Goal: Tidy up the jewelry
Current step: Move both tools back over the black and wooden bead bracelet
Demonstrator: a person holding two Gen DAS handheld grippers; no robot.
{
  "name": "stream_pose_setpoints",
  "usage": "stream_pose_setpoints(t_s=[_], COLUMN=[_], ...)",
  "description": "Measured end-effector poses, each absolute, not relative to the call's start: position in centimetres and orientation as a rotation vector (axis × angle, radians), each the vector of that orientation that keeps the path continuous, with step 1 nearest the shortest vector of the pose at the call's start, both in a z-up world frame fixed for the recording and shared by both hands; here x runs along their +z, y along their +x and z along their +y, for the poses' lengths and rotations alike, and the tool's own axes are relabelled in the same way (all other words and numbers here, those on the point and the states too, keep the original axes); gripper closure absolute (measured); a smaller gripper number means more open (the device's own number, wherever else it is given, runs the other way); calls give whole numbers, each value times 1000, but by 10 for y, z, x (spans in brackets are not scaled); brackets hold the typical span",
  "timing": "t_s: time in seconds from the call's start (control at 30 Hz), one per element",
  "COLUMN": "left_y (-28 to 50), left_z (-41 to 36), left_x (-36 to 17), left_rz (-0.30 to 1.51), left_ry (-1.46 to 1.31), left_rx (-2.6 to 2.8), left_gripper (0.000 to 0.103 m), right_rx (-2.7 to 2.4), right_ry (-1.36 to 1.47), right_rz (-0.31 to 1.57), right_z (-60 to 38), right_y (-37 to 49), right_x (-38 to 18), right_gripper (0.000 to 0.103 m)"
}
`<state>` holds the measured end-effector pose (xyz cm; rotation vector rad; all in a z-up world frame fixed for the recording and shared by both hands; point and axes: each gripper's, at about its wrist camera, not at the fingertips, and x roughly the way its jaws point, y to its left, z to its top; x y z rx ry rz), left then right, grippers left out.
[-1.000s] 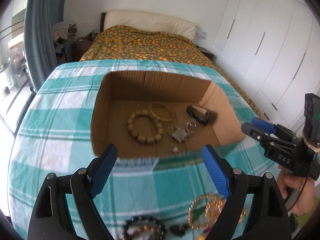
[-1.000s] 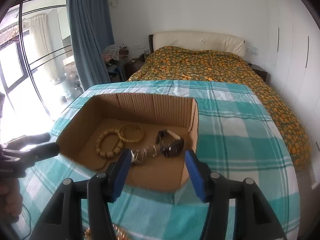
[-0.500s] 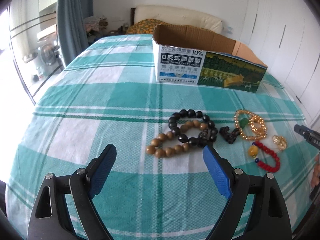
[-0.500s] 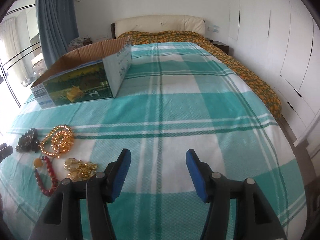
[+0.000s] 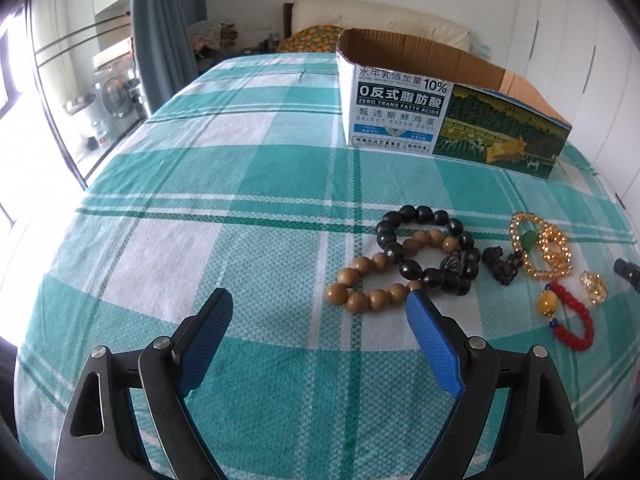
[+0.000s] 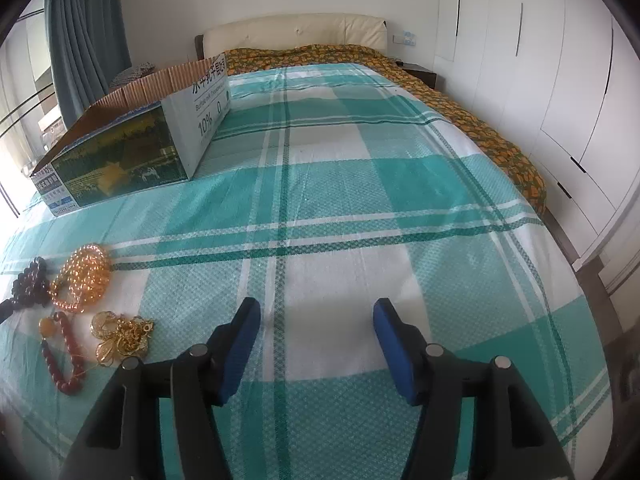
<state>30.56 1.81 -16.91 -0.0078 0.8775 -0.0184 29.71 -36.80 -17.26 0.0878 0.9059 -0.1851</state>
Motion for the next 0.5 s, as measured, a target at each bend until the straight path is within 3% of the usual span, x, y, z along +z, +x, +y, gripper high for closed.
stream_pose_setpoints(t_s=[0.27,0.5], left_y=[308,308], left_z=[18,25], left_x=[-174,-175], left_rz=[904,907], left_ry=[-15,-64], left_rx=[-24,-31], left_gripper=[13,4], right_rx=[-190,-193], right_ry=[63,54], right_rz=[915,919], right_z=[-365,-363], right_y=[298,298], right_x=[-172,-173], right_gripper=[40,39])
